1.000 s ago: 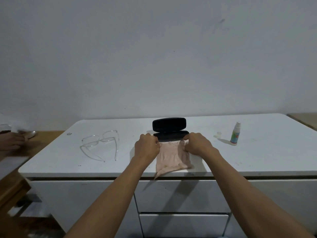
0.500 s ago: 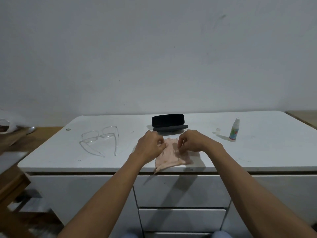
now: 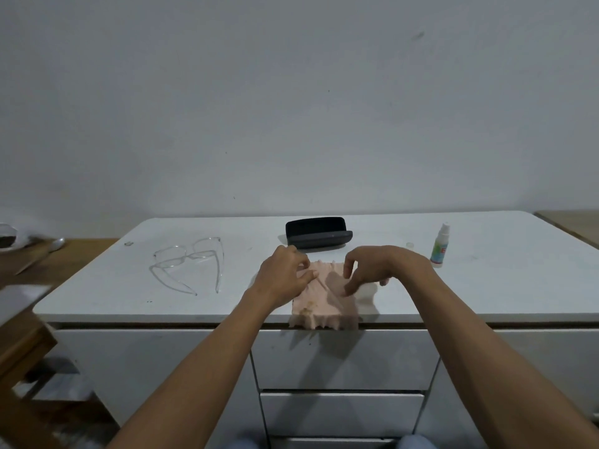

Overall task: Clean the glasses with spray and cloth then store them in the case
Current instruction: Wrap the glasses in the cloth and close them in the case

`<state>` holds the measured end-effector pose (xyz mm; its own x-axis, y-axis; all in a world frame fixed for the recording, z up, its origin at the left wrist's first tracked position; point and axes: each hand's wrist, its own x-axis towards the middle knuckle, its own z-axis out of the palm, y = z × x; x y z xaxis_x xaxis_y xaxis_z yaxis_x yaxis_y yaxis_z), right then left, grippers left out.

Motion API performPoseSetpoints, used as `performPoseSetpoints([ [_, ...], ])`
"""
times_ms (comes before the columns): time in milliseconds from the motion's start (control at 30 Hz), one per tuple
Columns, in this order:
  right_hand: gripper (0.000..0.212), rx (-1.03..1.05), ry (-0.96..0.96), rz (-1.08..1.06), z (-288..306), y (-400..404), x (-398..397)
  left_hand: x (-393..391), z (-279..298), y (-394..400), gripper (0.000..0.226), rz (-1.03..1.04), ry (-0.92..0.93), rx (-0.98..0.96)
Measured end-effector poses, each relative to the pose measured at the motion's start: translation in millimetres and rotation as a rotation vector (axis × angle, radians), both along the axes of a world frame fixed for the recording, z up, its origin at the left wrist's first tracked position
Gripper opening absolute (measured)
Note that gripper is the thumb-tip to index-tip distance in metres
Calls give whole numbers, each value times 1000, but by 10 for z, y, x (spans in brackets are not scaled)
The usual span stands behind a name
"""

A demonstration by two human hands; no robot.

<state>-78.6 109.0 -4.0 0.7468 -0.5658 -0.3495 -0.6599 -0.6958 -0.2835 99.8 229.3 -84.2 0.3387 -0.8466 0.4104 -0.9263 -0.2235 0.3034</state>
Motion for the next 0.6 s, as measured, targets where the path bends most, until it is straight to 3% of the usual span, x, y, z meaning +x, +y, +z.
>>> performPoseSetpoints([
  [133,30,-113,-297,-50,-181,-72,145,9,3,7,31,19,18,-46],
  [233,44,-197,-461,-122,-289,-80,243,62,49,-20,37,80,30,-121],
  [300,45,-230,-518,-157,-330,-85,299,108,81,-50,39,113,29,-139],
  [467,12,-189,-623,-113,-360,-8,505,273,144,-1,33,161,-4,-150],
  [600,16,-138,-678,50,-356,248,907,571,280,341,26,231,-7,-200],
])
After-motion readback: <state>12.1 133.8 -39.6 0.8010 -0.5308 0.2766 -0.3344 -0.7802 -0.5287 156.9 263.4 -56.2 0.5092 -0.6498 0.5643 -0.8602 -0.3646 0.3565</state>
